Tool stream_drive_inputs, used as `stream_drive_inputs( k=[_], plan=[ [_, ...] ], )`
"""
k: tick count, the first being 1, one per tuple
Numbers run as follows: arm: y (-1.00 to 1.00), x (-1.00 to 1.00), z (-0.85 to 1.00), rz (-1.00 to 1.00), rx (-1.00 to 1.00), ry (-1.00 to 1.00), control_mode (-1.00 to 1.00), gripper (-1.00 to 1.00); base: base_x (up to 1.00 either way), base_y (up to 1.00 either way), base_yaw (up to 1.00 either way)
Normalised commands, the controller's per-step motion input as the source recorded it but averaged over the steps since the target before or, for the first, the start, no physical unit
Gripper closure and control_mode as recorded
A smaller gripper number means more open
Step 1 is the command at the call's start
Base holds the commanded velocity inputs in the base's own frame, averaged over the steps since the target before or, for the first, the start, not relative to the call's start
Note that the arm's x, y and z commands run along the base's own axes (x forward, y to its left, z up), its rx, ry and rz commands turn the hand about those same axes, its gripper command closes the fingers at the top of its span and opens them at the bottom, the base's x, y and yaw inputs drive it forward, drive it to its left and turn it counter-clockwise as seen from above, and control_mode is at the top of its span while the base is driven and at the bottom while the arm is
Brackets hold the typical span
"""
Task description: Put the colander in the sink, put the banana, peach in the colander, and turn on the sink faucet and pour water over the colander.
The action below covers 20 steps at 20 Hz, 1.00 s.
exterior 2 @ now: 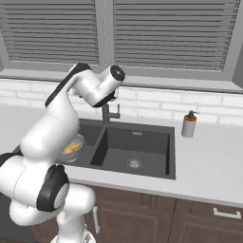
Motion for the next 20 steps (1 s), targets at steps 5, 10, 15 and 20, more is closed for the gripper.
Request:
stream_drive_inputs(
  k=[5, 10, 15, 20],
  plan=[
    [-0.59, 0.09, -0.19, 0.22, -0.03, -0.16, -1.00, -1.00, 0.00, 0.00, 0.00],
    [-0.34, 0.14, -0.51, 0.19, 0.00, -0.28, -1.00, -1.00, 0.00, 0.00, 0.00],
    [-0.15, 0.36, -0.50, 0.15, 0.00, -0.38, -1.00, -1.00, 0.00, 0.00, 0.00],
    [-0.01, 0.20, -0.25, 0.13, 0.01, -0.38, -1.00, -1.00, 0.00, 0.00, 0.00]
  ],
)
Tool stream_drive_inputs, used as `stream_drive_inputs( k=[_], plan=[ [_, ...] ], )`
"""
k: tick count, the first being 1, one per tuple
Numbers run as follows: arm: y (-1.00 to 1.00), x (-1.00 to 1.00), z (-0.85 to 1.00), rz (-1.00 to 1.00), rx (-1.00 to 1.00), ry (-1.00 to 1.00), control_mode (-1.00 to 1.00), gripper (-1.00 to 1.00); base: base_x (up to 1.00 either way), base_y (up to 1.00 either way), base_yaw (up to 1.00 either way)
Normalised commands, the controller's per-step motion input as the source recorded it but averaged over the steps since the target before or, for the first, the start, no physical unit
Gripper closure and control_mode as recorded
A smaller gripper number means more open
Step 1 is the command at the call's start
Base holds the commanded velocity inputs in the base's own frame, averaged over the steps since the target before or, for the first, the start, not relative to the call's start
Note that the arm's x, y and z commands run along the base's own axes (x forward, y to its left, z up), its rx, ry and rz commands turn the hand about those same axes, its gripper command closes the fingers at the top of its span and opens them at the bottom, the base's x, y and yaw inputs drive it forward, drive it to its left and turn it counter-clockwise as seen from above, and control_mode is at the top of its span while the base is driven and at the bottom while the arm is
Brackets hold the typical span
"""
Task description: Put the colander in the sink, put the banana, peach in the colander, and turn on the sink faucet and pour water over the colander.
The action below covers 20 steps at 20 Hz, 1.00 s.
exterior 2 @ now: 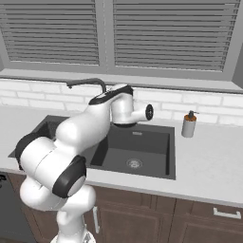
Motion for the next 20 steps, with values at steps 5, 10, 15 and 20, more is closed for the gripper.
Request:
stream_drive_inputs(
  k=[5, 10, 15, 20],
  plan=[
    [-0.01, 0.07, -0.04, 0.07, 0.01, -0.23, -1.00, -1.00, 0.00, 0.00, 0.00],
    [-0.15, 0.06, 0.00, 0.01, 0.12, -0.13, -1.00, -1.00, 0.00, 0.00, 0.00],
    [0.00, 0.06, 0.00, -0.02, 0.05, -0.02, -1.00, -1.00, 0.00, 0.00, 0.00],
    [0.06, 0.25, 0.00, -0.10, 0.00, 0.00, -1.00, -1.00, 0.00, 0.00, 0.00]
  ],
)
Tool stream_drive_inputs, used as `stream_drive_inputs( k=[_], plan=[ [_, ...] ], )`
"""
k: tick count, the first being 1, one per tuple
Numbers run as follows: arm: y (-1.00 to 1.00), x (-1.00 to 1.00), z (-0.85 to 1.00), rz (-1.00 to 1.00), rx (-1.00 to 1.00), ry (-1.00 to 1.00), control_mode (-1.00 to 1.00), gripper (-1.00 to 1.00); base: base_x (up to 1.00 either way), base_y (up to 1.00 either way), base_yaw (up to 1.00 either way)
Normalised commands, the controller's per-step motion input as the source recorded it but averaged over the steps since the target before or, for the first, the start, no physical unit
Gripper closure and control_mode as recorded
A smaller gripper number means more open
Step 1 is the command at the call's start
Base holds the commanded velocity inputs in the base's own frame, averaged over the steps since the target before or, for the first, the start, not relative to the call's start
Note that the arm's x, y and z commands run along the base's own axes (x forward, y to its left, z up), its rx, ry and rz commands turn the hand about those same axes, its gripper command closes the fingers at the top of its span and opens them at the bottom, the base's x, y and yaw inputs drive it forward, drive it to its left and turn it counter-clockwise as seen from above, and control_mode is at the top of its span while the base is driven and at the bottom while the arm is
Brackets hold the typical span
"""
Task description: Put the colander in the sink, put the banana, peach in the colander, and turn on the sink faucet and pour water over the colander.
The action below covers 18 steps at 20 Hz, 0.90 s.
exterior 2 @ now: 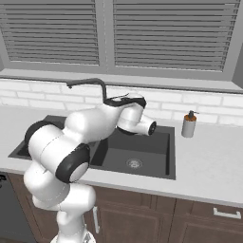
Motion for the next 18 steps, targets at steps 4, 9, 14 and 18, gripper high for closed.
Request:
stream_drive_inputs(
  k=[4, 9, 14, 18],
  plan=[
    [0.07, 0.06, 0.00, -0.16, 0.01, 0.00, -1.00, -1.00, 0.00, 0.00, 0.00],
    [0.05, 0.07, -0.06, -0.19, 0.00, 0.00, -1.00, -1.00, 0.00, 0.00, 0.00],
    [0.08, 0.15, -0.21, -0.08, 0.00, 0.00, -1.00, -1.00, 0.00, 0.00, 0.00],
    [0.00, 0.21, -0.26, 0.00, 0.00, 0.00, -1.00, -1.00, 0.00, 0.00, 0.00]
  ],
)
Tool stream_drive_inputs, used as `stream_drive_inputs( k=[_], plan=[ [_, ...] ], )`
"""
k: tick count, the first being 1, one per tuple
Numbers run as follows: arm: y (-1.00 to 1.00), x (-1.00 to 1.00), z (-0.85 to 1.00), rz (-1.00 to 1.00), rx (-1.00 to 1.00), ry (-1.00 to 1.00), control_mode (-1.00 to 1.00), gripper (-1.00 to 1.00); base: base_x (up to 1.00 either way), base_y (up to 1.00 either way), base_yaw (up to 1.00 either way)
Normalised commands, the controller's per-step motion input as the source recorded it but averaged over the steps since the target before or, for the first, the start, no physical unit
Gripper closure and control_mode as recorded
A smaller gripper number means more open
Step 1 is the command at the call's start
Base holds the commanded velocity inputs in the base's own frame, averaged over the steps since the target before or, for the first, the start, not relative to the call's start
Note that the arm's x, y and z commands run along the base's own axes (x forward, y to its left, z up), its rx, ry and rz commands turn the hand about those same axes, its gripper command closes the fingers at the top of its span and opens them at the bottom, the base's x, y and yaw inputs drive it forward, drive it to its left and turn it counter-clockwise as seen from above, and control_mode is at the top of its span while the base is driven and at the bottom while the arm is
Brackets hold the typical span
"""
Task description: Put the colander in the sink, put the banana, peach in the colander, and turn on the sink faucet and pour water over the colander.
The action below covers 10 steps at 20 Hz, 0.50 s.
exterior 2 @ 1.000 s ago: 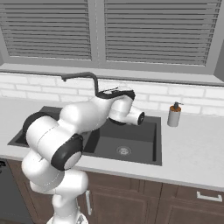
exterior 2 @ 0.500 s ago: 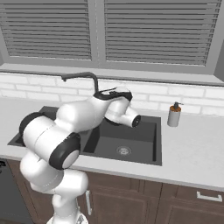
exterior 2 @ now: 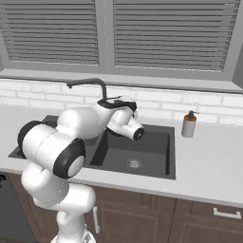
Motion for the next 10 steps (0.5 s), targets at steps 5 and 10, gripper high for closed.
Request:
stream_drive_inputs(
  k=[5, 10],
  plan=[
    [0.00, 0.25, -0.10, 0.00, 0.00, 0.00, -1.00, -1.00, 0.00, 0.00, 0.00],
    [0.00, 0.23, 0.00, 0.00, 0.00, 0.00, -1.00, -1.00, 0.00, 0.00, 0.00]
  ],
)
